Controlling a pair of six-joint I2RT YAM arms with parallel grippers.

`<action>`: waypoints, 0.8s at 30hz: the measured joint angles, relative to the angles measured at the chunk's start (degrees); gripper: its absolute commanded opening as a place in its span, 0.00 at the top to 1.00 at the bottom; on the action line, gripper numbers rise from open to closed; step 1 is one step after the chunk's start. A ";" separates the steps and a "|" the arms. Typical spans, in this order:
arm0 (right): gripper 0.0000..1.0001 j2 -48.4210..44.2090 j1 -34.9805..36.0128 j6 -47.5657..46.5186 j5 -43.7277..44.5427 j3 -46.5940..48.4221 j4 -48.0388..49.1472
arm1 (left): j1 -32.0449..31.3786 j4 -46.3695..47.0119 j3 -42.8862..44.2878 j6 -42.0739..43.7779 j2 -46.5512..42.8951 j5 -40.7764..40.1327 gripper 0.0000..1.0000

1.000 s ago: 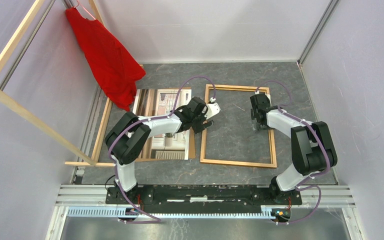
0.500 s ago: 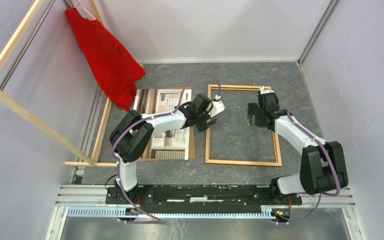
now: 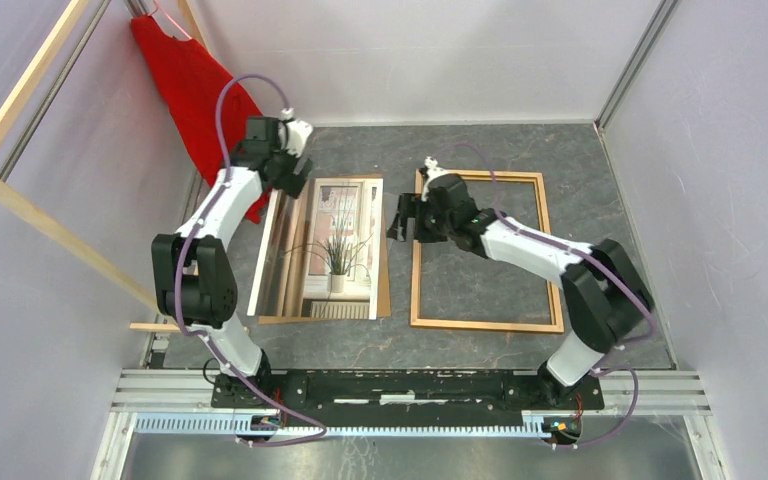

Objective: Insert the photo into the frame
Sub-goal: Pick up the photo frame item at the center of the board.

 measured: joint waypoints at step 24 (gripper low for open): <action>0.19 20.44 5.44 11.21 7.06 12.37 0.24 | 12.81 21.07 -29.40 8.94 -1.77 -11.98 0.04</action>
